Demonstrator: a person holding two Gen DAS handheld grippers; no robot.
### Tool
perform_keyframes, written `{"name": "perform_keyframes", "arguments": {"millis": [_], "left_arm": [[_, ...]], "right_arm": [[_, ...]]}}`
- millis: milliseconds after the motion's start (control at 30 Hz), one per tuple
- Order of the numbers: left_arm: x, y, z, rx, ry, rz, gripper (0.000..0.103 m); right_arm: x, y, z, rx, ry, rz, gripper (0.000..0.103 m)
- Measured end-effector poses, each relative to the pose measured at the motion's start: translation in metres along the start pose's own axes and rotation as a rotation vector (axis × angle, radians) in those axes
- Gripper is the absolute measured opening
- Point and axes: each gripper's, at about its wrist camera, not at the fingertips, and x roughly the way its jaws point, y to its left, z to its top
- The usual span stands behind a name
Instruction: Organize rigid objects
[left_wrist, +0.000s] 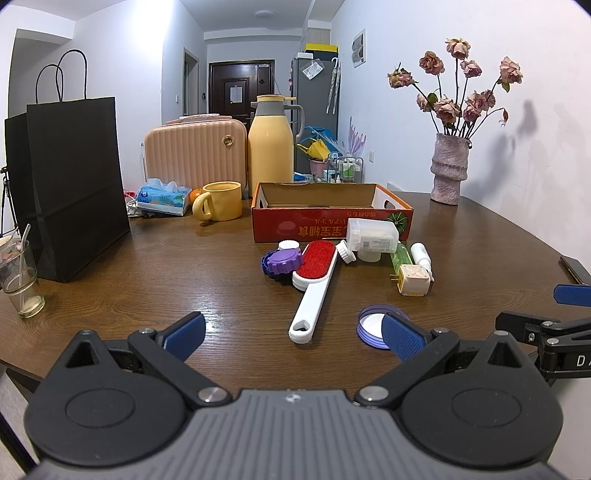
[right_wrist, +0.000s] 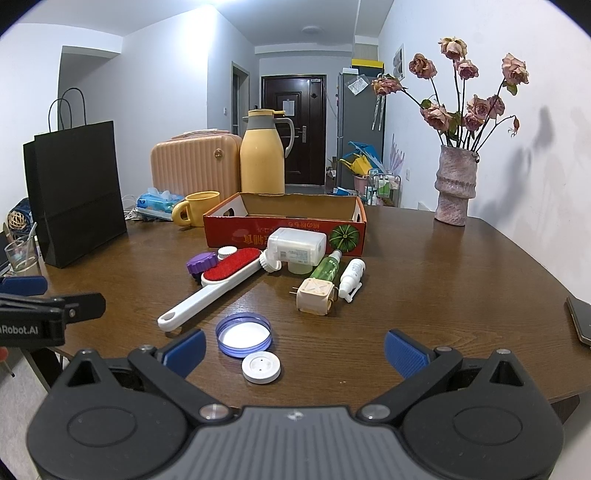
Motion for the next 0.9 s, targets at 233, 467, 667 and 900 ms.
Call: {"name": "perform_keyframes", "arguments": {"millis": [233, 467, 667, 900], "left_arm": [[-0.0003, -0.0001, 0.0001, 0.001, 0.0, -0.001, 0.103], [-0.0004, -0.0002, 0.0003, 0.0, 0.0, 0.0, 0.103], [-0.0004, 0.0016, -0.0008, 0.001, 0.0, 0.0, 0.103], [-0.0006, 0.002, -0.0011, 0.001, 0.0, 0.0, 0.103]], "right_arm": [[0.0013, -0.0013, -0.0005, 0.0, 0.001, 0.0, 0.103], [0.0015, -0.001, -0.0003, -0.001, 0.002, 0.0, 0.103], [0.0014, -0.0008, 0.0003, -0.001, 0.002, 0.0, 0.103], [0.0024, -0.0011, -0.0014, -0.002, 0.002, 0.0, 0.103]]}}
